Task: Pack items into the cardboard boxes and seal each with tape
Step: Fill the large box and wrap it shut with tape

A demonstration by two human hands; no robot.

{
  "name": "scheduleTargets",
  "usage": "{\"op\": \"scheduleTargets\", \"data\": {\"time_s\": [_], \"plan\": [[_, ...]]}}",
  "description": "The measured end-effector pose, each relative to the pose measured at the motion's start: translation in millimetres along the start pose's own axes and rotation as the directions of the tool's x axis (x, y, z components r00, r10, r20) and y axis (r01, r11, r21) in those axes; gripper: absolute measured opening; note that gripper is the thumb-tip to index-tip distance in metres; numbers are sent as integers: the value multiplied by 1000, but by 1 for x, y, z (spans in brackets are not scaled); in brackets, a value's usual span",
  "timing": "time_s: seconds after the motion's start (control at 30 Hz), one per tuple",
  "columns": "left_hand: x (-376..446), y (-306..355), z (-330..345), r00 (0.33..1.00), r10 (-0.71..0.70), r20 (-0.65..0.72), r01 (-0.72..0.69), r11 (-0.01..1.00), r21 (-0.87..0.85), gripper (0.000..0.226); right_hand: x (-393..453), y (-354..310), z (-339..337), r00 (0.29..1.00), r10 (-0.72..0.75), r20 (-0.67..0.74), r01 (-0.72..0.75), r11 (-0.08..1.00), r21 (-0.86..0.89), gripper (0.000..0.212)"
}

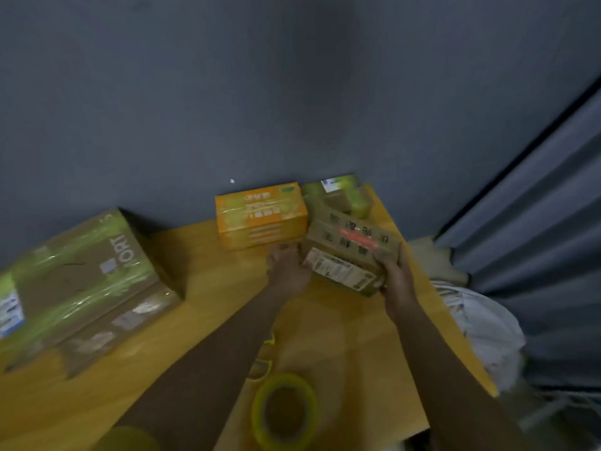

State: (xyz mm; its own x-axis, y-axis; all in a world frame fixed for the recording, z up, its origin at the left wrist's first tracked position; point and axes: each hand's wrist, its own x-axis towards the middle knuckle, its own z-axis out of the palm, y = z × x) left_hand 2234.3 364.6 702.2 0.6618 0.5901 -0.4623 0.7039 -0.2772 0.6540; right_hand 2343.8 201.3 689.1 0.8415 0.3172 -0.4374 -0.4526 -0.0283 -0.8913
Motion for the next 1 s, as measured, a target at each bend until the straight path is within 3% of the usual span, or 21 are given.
{"op": "scheduleTargets", "data": {"time_s": [0.07, 0.17, 0.33, 0.4, 0.47, 0.53, 0.63, 0.77, 0.83, 0.9, 0.97, 1.0], "plan": [[19, 11, 20, 989, -76, 126, 75, 997, 14, 49, 40, -5, -16, 998, -59, 2, 58, 983, -172, 54], [36, 19, 43, 963, -169, 209, 204, 966, -161, 56, 84, -8, -20, 992, -96, 86, 121, 922, -368, 40], [46, 25, 51, 961, -181, 207, 238, 925, -296, 71, 113, -5, -8, 950, -152, 274, 296, 723, -624, 56], [43, 18, 42, 967, -186, 177, 233, 922, -308, 85, 107, 0, -4, 950, -179, 257, 313, 538, -782, 67], [37, 4, 27, 976, -166, 143, 209, 900, -382, 83, 89, 3, 7, 896, -333, 294, 410, 369, -834, 60], [24, -16, 9, 986, -165, 28, 161, 884, -438, 68, 61, 7, 28, 816, -394, 423, 550, 301, -779, 54], [-5, -55, -27, 952, -201, -232, 69, 877, -476, 45, 19, 22, 75, 729, -300, 615, 683, 268, -680, 52], [-50, -124, -90, 822, -297, -486, 56, 891, -450, 32, -43, 46, 160, 563, -203, 801, 814, 304, -495, 46], [-72, -163, -128, 736, -356, -575, 58, 880, -471, 29, -74, 61, 207, 512, -145, 846, 834, 320, -450, 47], [-88, -209, -160, 600, -417, -683, 141, 895, -423, 31, -102, 78, 252, 483, -121, 867, 852, 296, -432, 48], [-102, -252, -186, 442, -489, -752, 262, 872, -413, 38, -122, 99, 293, 447, -140, 883, 885, 212, -414, 52], [-107, -270, -199, 401, -534, -745, 280, 845, -455, 44, -130, 109, 313, 429, -145, 892, 900, 149, -409, 55]]}}
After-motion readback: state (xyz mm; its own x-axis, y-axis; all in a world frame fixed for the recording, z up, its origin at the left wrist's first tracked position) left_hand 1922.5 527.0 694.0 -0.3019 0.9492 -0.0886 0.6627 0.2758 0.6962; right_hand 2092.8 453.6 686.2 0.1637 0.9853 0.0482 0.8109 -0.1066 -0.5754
